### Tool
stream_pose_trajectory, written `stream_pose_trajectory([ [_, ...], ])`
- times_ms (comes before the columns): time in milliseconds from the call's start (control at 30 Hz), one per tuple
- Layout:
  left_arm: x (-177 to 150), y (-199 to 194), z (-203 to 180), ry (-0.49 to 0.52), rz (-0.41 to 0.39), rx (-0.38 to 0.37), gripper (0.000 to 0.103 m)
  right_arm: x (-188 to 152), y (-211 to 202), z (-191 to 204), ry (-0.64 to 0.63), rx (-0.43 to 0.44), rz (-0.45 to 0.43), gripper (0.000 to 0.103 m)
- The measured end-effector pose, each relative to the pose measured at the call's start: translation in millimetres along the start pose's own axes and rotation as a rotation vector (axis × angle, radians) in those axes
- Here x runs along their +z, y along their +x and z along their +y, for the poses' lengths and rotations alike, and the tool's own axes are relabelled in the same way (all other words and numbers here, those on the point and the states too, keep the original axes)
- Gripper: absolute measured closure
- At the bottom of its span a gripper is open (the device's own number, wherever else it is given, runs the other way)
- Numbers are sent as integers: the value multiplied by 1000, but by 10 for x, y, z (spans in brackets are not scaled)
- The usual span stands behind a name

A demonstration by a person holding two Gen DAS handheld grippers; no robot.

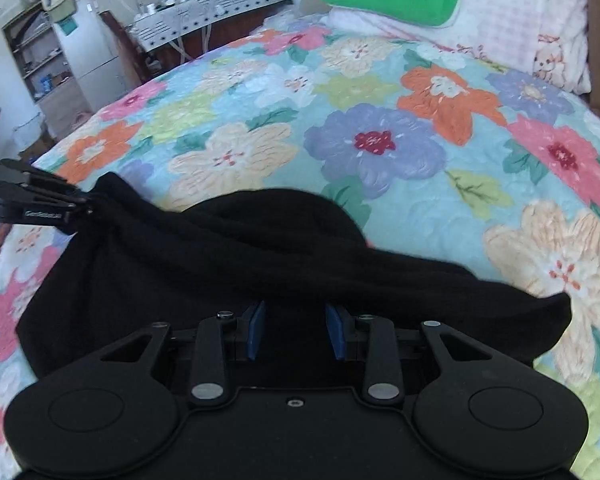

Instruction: Fold clothes

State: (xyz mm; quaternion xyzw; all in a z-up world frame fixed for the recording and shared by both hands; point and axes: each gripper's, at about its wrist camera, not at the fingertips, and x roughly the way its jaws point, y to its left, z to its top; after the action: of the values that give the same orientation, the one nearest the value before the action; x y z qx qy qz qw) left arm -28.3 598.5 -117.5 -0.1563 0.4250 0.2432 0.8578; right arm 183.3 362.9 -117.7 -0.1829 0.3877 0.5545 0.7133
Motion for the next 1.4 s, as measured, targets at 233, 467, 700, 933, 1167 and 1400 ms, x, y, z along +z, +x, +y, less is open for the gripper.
stream_pose_trajectory([
  [233, 217, 205, 316, -253, -9, -19, 91, 325, 103, -392, 202, -161, -56, 65],
  [467, 31, -260, 152, -110, -162, 66, 43, 74, -466, -621, 394, -88, -132, 60],
  [700, -311, -617, 61, -69, -52, -116, 45, -394, -684, -374, 446, 174, -17, 49],
  [933, -705, -720, -113, -86, -6, -238, 43, -731, -460, -23, 430, 182, 100, 44],
  [1167, -691, -709, -193, -117, -46, -243, 38, -638, -338, 151, 364, 100, 47, 45],
  [1400, -715, -522, -272, -172, 41, -306, 36, -631, -340, 216, 267, 34, 38, 95],
])
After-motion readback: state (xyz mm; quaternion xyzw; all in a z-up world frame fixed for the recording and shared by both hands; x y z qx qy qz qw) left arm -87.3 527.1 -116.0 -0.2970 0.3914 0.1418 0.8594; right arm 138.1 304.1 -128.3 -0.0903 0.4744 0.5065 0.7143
